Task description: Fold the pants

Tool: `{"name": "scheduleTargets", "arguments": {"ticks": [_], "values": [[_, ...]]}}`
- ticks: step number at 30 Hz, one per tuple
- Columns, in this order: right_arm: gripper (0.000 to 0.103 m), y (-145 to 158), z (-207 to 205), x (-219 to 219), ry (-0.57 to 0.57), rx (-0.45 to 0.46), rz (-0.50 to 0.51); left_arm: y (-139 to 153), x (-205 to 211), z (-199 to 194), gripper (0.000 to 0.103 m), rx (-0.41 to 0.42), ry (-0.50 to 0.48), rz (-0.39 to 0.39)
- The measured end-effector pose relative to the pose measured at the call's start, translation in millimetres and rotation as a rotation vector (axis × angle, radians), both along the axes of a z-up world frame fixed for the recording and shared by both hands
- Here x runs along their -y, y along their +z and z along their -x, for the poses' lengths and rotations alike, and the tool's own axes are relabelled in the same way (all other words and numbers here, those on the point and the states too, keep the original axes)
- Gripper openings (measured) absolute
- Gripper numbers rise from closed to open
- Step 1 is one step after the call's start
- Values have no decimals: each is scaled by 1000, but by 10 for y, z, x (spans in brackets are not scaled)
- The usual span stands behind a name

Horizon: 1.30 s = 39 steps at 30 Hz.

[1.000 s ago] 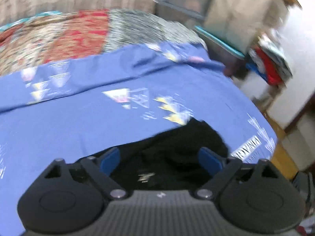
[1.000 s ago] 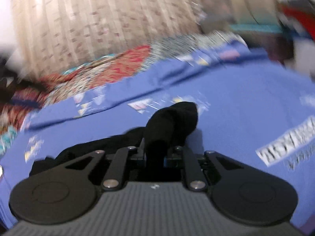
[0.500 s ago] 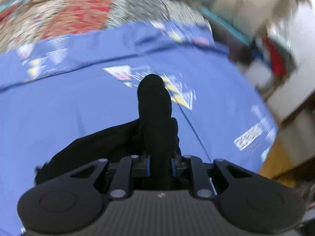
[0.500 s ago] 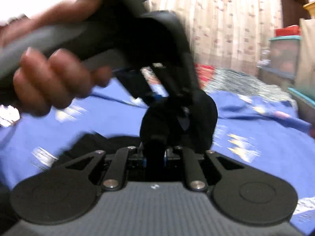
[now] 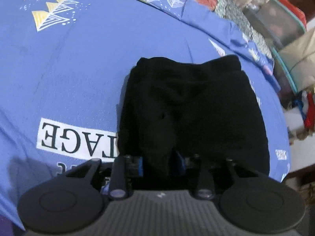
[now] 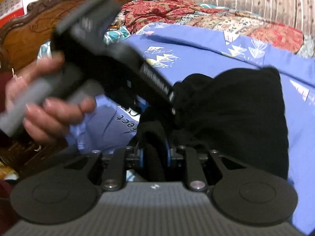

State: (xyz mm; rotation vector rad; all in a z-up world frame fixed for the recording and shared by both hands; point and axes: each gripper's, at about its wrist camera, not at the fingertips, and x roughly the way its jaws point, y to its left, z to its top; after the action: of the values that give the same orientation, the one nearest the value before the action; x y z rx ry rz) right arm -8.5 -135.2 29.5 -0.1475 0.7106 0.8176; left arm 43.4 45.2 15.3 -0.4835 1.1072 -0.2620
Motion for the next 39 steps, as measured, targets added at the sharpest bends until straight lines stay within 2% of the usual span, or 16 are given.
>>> {"name": "scheduleTargets", "arguments": {"ticks": [2, 6, 9, 10, 12, 14, 17, 19, 20, 21, 22, 24, 27, 33, 37, 39], "values": [[40, 114, -25, 168, 15, -29, -76, 69, 0, -7, 43, 21, -7, -5], [43, 325, 122, 541, -32, -46, -255, 262, -71, 79, 89, 92, 32, -116], [48, 355, 81, 954, -201, -33, -305, 341, -191, 188, 103, 111, 51, -53], [51, 330, 20, 1064, -252, -35, -310, 333, -222, 203, 103, 110, 56, -16], [79, 242, -35, 1265, -365, -59, -323, 270, -315, 250, 103, 91, 36, 20], [89, 143, -105, 1381, -401, -90, -368, 166, -266, 189, 103, 54, 14, 30], [91, -102, -413, 1375, -389, -238, -414, -68, -169, 54, 103, -37, -17, 89], [91, -246, -560, 1315, -390, -332, -446, -154, -122, 37, 103, -38, -23, 133], [91, -333, -617, 1265, -375, -379, -467, -172, -84, 23, 98, -29, -33, 149], [92, -359, -566, 1260, -356, -419, -498, -183, -33, 1, 81, -25, -54, 162], [91, -397, -561, 1240, -345, -466, -531, -187, 6, -23, 74, -27, -69, 171], [66, -455, -641, 1106, -335, -549, -558, -82, 70, -99, 58, -19, -93, 146], [53, -138, -700, 954, -288, -504, -543, 282, 68, -312, 56, 61, -145, 134], [50, 549, -1344, 729, -297, -226, -654, 1033, 25, -1028, 57, 357, -168, 52], [50, 713, -1810, 547, -340, -79, -659, 980, 95, -1650, 67, 432, -124, -11], [50, 586, -2076, 419, -376, -77, -627, 708, 117, -2012, 68, 387, -90, -66]]}}
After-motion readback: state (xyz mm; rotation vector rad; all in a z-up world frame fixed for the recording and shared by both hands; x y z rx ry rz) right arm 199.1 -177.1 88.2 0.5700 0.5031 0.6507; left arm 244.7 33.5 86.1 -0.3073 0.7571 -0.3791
